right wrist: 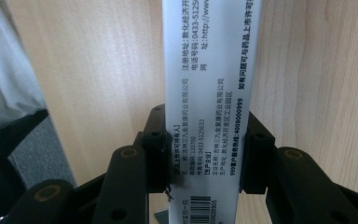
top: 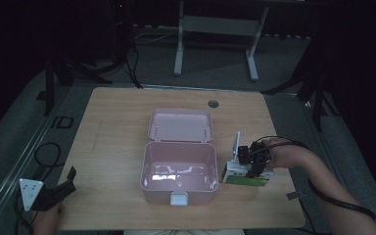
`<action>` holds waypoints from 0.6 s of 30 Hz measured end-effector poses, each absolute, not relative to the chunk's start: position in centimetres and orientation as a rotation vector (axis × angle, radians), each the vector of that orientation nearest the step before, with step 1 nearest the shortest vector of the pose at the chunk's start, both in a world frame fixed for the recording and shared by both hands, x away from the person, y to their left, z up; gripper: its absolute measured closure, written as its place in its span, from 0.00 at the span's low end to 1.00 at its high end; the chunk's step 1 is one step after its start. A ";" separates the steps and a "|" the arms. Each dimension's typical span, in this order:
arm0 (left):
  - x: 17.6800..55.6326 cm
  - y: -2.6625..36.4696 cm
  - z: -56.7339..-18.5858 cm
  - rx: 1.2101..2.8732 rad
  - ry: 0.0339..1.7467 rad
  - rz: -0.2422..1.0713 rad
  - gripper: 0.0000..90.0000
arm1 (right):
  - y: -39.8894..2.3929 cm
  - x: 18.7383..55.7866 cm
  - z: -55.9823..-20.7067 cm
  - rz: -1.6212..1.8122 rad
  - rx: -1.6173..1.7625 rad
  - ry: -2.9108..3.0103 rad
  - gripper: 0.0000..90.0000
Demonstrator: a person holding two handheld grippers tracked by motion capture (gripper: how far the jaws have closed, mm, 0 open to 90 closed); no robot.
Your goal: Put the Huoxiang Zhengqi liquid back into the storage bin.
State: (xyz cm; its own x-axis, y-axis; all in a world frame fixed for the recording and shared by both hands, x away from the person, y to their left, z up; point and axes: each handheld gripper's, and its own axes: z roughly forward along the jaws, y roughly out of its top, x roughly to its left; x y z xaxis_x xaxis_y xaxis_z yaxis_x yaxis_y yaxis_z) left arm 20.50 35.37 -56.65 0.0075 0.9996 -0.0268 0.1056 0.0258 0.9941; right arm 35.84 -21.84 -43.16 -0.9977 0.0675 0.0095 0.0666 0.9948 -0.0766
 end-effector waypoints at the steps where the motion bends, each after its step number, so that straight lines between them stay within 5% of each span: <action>1: 20.5 35.4 -56.7 1.270 1.293 1.132 0.03 | -21.8 35.7 -42.9 0.123 -0.103 -3.124 0.69; 18: 20.5 35.3 -56.7 1.270 1.292 1.132 0.03 | -21.5 33.5 -37.5 0.145 -0.122 -3.140 0.69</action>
State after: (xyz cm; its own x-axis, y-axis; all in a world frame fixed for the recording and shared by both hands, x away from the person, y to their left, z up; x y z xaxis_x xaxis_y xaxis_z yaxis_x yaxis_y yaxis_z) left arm 20.48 35.31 -56.65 0.0074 0.9996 -0.0267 0.1048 0.0258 0.9942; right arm 33.47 -21.53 -37.48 -0.9970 0.0775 -0.0077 0.0779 0.9927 -0.0917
